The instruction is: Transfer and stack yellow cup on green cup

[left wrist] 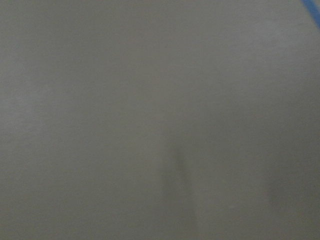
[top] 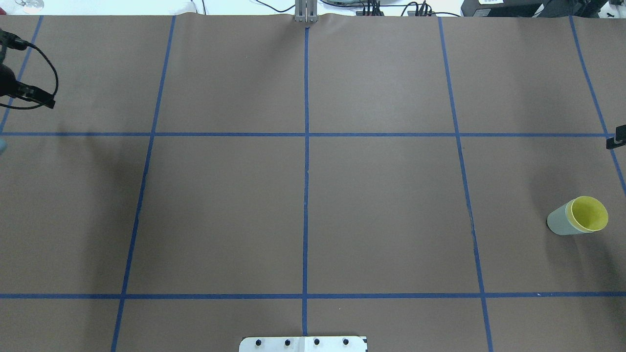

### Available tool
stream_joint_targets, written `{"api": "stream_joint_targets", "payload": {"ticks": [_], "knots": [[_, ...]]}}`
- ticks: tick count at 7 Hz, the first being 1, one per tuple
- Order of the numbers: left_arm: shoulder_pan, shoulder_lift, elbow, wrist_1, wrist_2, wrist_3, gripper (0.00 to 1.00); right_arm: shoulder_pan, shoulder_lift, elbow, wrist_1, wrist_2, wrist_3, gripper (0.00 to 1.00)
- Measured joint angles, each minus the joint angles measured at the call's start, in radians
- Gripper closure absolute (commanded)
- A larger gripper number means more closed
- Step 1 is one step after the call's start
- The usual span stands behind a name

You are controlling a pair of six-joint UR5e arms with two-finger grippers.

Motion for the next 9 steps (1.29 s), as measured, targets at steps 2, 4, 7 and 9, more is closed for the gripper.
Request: {"api": "stream_joint_targets", "payload": {"ticks": [2, 4, 7, 9], "knots": [[-0.159, 0.114, -0.051, 0.042, -0.205, 0.088, 0.0, 0.072, 0.066, -0.002, -0.191, 0.001, -0.195, 0.0], [-0.298, 0.235, -0.163, 0.05, -0.321, 0.106, 0.0, 0.115, 0.091, -0.02, -0.276, 0.008, -0.316, 0.0], [-0.345, 0.416, -0.396, 0.206, -0.245, 0.142, 0.0, 0.165, 0.087, -0.067, -0.294, 0.049, -0.421, 0.0], [-0.355, 0.452, -0.528, 0.415, -0.172, 0.268, 0.0, 0.189, 0.062, -0.076, -0.308, 0.054, -0.491, 0.0]]}}
